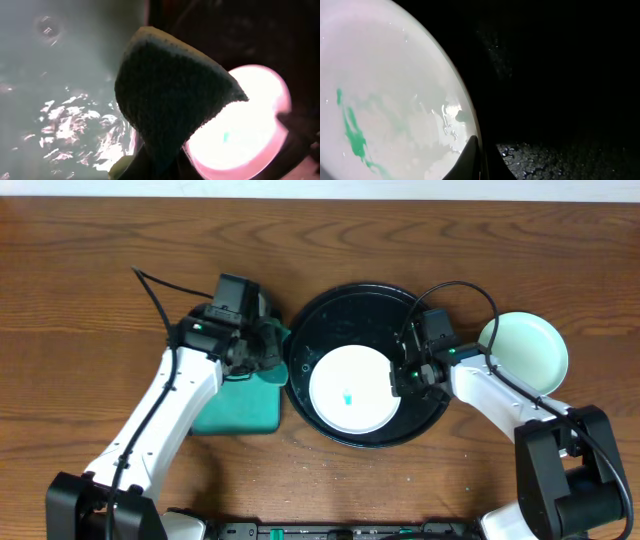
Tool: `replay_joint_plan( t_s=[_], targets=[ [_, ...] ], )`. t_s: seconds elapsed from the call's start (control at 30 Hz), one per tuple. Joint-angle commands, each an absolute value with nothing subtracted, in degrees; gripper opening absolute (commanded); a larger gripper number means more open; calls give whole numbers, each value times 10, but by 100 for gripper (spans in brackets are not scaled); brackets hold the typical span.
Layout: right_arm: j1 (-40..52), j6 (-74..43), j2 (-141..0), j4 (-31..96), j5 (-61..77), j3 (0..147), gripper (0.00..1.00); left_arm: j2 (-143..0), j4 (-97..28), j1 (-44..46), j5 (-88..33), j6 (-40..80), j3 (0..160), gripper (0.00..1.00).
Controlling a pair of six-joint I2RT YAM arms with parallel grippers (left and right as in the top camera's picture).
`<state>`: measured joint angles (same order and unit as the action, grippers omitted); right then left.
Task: Clean dirty plates on tray and stack at the side
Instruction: 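Pick up the green sponge with the left gripper and bring it over, then scrub the last plate with the sponge in the left gripper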
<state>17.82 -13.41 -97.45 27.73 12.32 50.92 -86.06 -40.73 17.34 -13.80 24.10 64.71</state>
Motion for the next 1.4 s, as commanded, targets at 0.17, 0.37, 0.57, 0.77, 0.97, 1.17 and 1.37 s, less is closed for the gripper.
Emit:
replay_joint_plan(
  t_s=[0.17, 0.37, 0.57, 0.77, 0.97, 1.17, 1.37],
  targets=[
    [190, -236, -979, 281, 96, 505, 1, -931, -292, 279, -208, 367, 598, 7],
    [192, -262, -979, 281, 96, 505, 1, -1031, -193, 347, -257, 424, 598, 7],
    [192, -261, -979, 285, 96, 505, 1, -1080, -107, 382, -301, 464, 598, 7],
    [192, -261, -979, 285, 96, 505, 1, -1082, -90, 389, -252, 416, 598, 7],
    [192, -261, -979, 294, 95, 505, 1, -1082, -209, 388, 17, 391, 606, 8],
    [192, -257, -979, 294, 93, 505, 1, -1082, -326, 376, 162, 392, 657, 7],
    [192, -256, -979, 293, 92, 505, 1, -1082, -340, 362, 176, 370, 659, 7]
  ],
)
